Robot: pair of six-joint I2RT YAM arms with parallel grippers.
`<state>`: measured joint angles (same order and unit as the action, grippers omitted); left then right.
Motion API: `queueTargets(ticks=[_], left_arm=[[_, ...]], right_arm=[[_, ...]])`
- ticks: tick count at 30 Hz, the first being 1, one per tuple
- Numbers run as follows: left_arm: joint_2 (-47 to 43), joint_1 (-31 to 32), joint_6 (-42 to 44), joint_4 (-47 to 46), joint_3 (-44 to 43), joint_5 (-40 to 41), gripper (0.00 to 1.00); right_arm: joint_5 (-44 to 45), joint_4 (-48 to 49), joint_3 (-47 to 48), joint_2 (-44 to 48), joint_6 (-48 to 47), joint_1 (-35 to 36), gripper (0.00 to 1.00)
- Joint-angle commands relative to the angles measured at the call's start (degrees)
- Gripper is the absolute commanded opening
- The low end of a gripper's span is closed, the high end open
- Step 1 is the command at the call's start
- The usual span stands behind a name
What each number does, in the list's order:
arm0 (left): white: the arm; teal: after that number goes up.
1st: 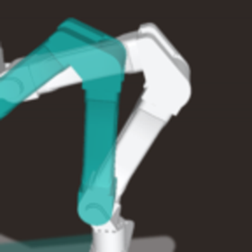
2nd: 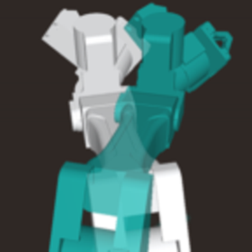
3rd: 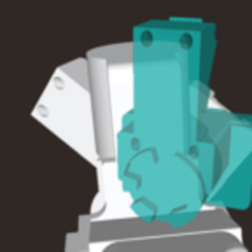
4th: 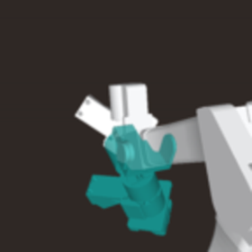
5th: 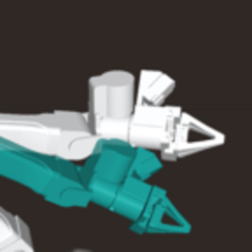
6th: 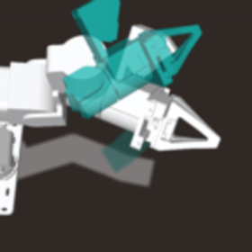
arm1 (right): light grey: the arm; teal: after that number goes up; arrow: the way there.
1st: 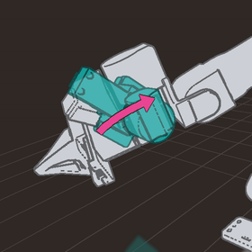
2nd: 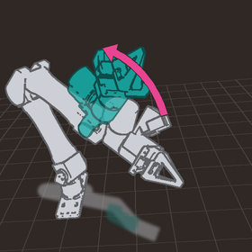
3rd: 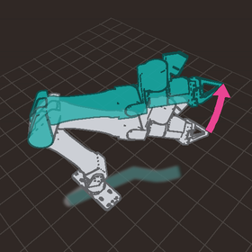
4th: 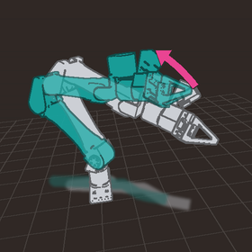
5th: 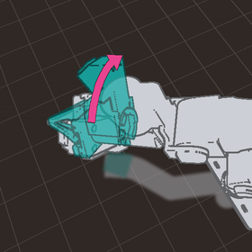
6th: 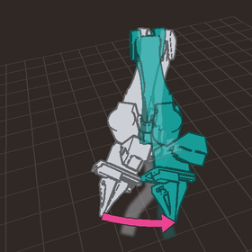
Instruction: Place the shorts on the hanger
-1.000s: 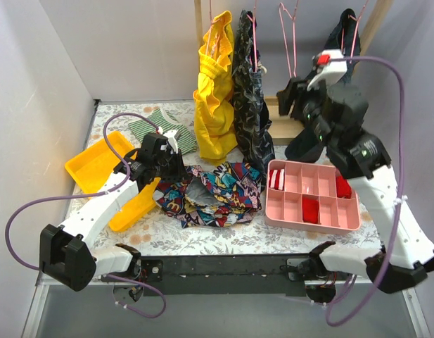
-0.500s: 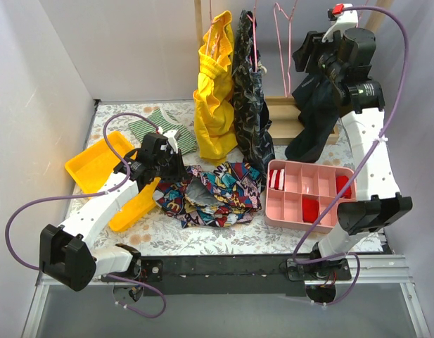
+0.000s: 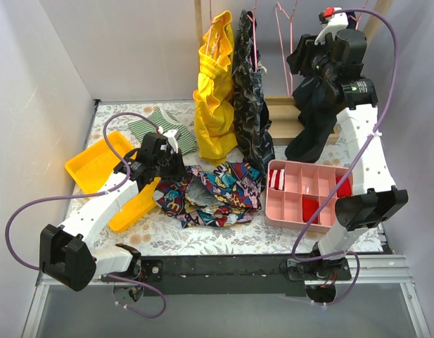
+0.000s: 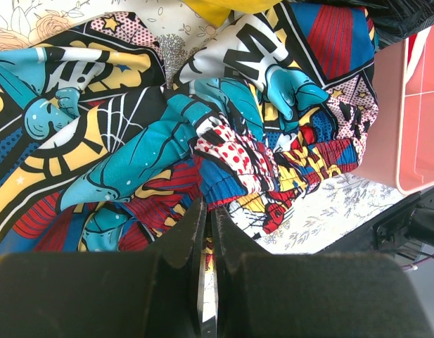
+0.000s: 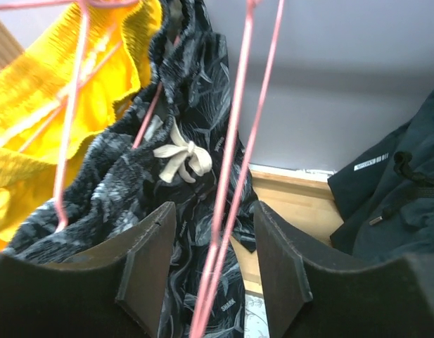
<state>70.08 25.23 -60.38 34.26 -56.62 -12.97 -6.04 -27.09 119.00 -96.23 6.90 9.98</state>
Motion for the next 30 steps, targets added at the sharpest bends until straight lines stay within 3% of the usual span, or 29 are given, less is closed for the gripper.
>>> queueTargets(ticks=[1, 13, 21, 27, 30], left_arm=[[-0.9, -0.3, 0.8, -1.0, -0.9, -1.1, 0.00], [-1.1, -0.3, 0.6, -0.8, -1.3, -1.1, 0.00], [-0.9, -0.3, 0.6, -0.9, -2.1, -1.1, 0.00], [-0.9, -0.3, 0.6, -0.9, -1.8, -1.4, 0.00], [-1.1, -0.3, 0.6, -0.9, -1.9, -1.2, 0.00]], right_arm=[[2.2, -1.3, 0.9, -2.7, -0.4, 0.8, 0.54], [12.1, -5.2, 1.4, -3.5, -4.0, 4.1, 0.47], [14.5, -9.2, 6.9, -7.0, -5.1, 4.4, 0.36], [14.6, -8.8, 7.7, -6.9, -5.3, 4.5, 0.35], [14.3, -9.6, 9.2, -7.7, -5.5, 4.5, 0.26]])
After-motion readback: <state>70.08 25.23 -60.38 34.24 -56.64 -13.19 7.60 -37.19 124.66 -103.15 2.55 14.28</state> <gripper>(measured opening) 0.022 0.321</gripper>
